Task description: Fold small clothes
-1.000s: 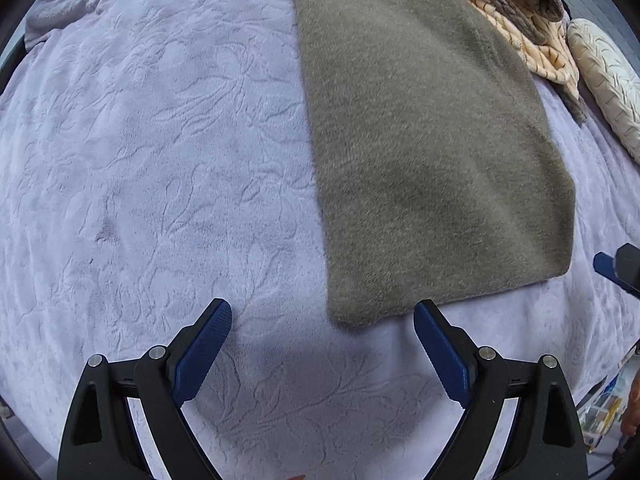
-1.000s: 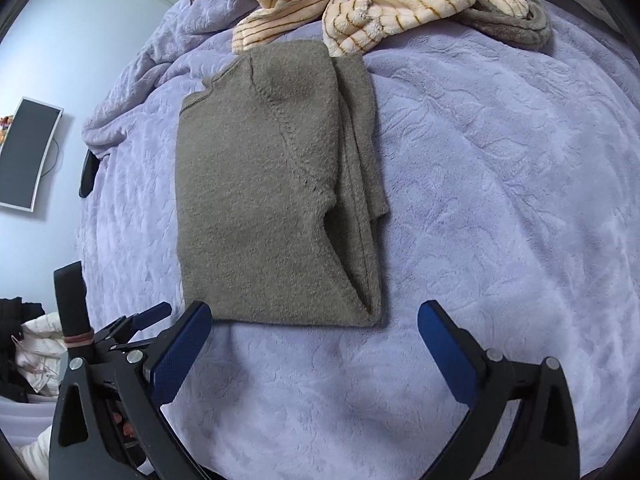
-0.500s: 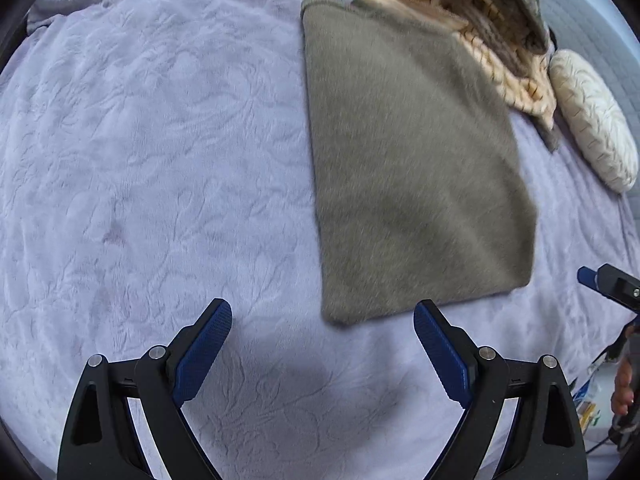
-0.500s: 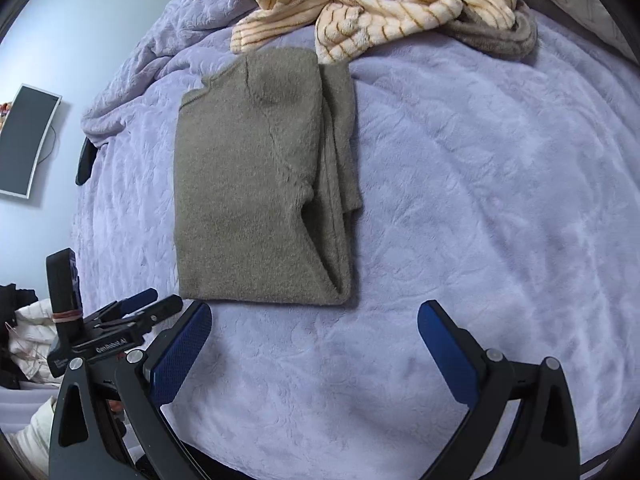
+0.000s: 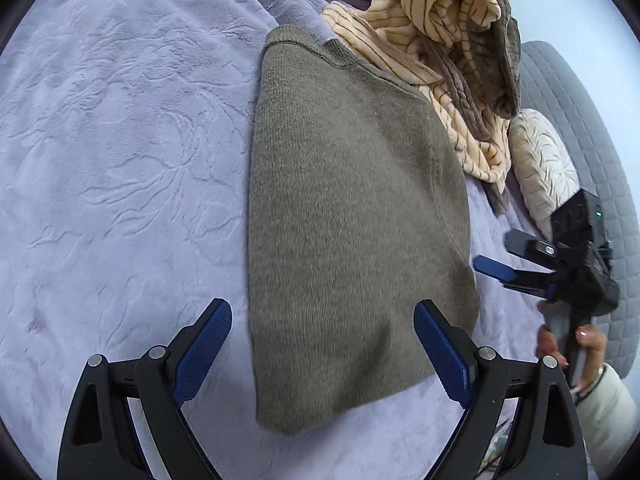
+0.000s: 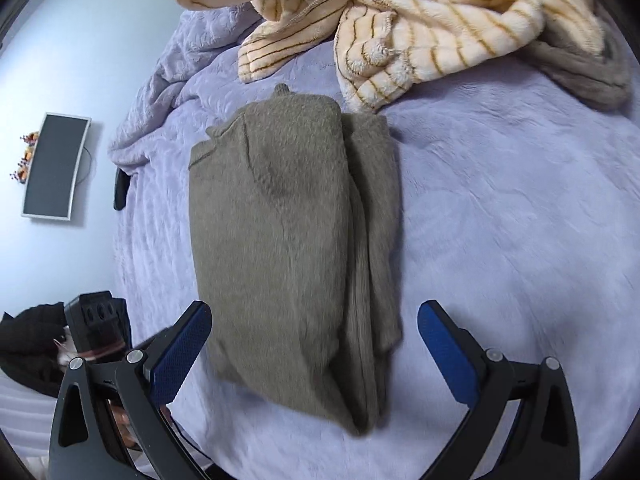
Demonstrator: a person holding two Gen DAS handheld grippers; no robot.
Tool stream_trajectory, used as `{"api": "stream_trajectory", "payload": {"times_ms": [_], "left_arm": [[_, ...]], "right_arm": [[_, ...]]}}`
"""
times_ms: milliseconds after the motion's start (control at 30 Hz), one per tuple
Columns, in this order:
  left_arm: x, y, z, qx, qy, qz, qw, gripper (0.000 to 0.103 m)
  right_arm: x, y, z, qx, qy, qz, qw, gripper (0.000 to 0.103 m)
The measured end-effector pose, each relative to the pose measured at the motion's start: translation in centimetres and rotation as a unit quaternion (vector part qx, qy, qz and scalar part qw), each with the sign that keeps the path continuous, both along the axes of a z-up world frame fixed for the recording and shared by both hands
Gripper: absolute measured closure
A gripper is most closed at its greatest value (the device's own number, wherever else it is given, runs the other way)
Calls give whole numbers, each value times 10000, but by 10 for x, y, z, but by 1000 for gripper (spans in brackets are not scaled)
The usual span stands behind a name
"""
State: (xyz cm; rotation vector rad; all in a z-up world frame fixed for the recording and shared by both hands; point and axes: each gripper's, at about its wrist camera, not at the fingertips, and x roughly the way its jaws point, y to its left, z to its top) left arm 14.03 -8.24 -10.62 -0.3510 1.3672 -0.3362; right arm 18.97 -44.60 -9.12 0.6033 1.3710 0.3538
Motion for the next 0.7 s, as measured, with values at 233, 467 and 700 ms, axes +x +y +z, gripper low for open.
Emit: {"api": "stream_trajectory", "payload": {"times_ms": [233,467,700], "left_arm": [[21,-4,-31,-477,259,-128,9984,10],[28,-15,-23,-712,75,-208,9972,10],[26,-24,-42,-339,129,-359,9987,10]], "right_arm": [[41,4,-31,143,-49,200,9997,0],[62,24,-23,1104,-251,649,9915,0],[71,22,-63,1161,172,512,9918,0]]}}
